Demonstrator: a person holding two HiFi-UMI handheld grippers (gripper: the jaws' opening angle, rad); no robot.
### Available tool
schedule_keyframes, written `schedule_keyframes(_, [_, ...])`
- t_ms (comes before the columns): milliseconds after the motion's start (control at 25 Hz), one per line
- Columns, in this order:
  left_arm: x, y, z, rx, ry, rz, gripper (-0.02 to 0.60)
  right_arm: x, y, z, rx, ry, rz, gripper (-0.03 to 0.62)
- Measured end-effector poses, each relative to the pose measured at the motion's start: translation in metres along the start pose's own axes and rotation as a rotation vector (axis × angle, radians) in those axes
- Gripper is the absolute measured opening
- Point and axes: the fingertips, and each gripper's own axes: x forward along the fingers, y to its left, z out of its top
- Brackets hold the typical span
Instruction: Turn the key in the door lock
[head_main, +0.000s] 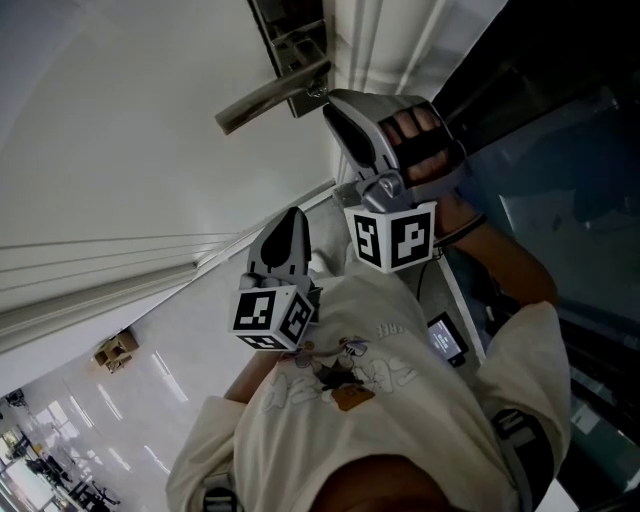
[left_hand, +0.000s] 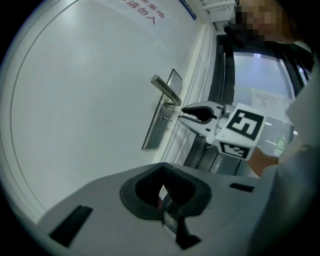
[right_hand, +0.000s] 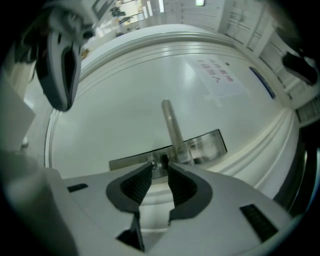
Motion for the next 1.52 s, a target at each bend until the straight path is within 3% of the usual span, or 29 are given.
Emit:
schedule_keyframes(120, [-0.001,0.0,-0.001,-0.007,0.002,0.002,0.006,-0.031,-0.022,0.003,0.308,-0.056,0.005,0.067])
schedule_keyframes(240, [0.0,-0.004,0.001,-0.009,-0.004,-0.008,0.006,-0.059,-0.035,0.01,0.559,-0.144,-0.063,0.026])
schedule_keyframes(320, [0.003,-0.007,0.004,0.0,-0.011,-0.03,0.006,-0.071,-0.036,0.014,0.677,-0.189,-0.109,0.012])
schedule_keyframes(520, [0.004,-0.015,0.003,-0.001,-0.012,-0.056,0.006,-0.088,-0.019,0.015,0.954,-0.214,-0.105,0.006])
schedule_keyframes(720, [0.005,-0.014,0.004,-0.001,-0.022,-0.051,0.006,-0.083,0.01,0.002,1.174,-0.169,-0.012,0.006])
schedule_keyframes(1120, [-0.001,-0.001,0.008,0.009,-0.034,-0.02,0.006,-0.068,0.069,0.003,1.356,-0.091,0.131,0.006])
schedule_keyframes(1320, [-0.007,-0.005,0.001,-0.002,0.004,-0.019,0.006,-0.073,0.084,0.002,1.428,-0.057,0.189,0.006])
schedule_keyframes(1520, [0.008,-0.006,0.021,0.035,-0.06,-0.032,0.006,-0.051,0.078,-0.007,1.413,-0.106,0.217,0.006])
